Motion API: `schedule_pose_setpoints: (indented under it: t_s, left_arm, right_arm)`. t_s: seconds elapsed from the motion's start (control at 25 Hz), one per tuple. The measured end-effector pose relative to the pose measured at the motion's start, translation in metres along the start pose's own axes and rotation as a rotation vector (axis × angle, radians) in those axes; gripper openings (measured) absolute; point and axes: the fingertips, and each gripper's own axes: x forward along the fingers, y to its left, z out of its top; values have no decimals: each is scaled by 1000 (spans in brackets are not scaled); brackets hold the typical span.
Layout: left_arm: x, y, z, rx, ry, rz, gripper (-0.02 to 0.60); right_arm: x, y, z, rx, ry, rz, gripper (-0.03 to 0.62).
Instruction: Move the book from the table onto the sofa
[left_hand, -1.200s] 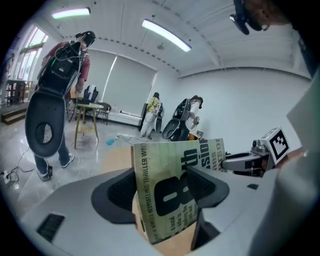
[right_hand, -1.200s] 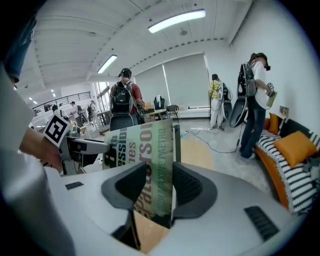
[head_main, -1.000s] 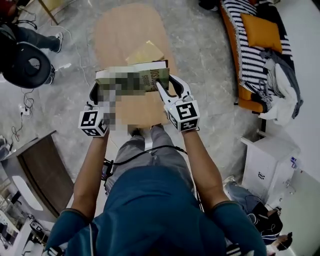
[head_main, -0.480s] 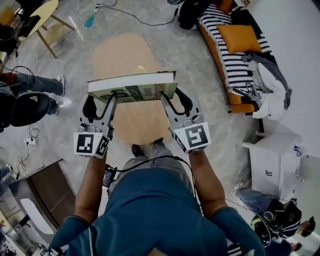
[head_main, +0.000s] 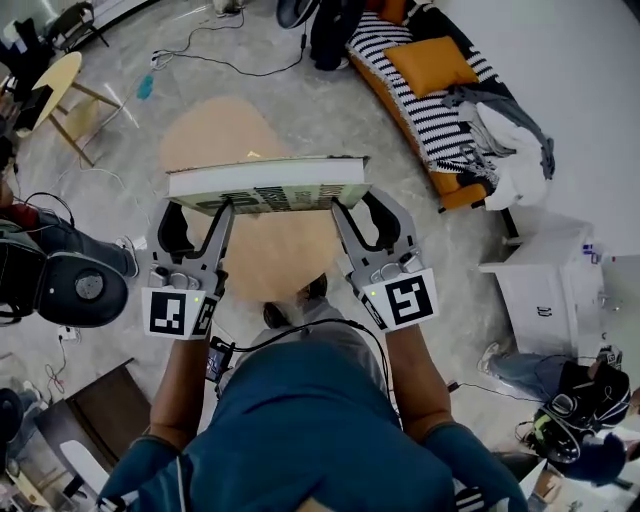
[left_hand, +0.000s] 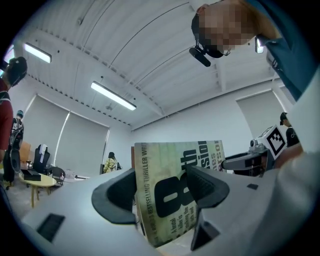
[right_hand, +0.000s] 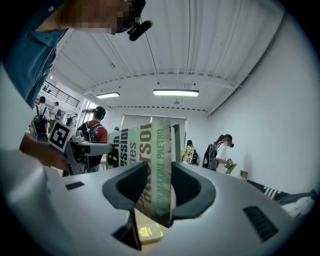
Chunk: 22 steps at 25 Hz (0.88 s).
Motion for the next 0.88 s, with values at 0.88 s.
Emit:
schedule_pose_setpoints:
  t_s: [0.88]
  left_arm:
    - [85, -293, 33, -6, -49, -356, 301]
  right_arm:
    - [-264, -165, 22, -45, -18, -345, 152]
